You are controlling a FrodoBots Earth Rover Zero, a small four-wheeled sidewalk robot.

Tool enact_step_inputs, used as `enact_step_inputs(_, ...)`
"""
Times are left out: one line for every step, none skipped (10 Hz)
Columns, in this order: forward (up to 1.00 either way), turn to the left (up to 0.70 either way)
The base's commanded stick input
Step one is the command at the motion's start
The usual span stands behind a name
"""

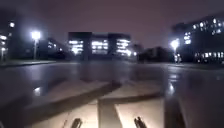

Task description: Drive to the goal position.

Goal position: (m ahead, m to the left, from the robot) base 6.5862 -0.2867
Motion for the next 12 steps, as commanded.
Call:
enact_step_inputs(1.00, -0.40)
enact_step_inputs(1.00, -0.26)
enact_step_inputs(1.00, -0.03)
enact_step_inputs(1.00, 0.00)
enact_step_inputs(1.00, 0.00)
enact_step_inputs(1.00, 0.00)
enact_step_inputs(1.00, -0.17)
enact_step_inputs(1.00, -0.40)
enact_step_inputs(1.00, -0.40)
enact_step_inputs(1.00, -0.07)
enact_step_inputs(1.00, 0.00)
enact_step_inputs(1.00, 0.00)
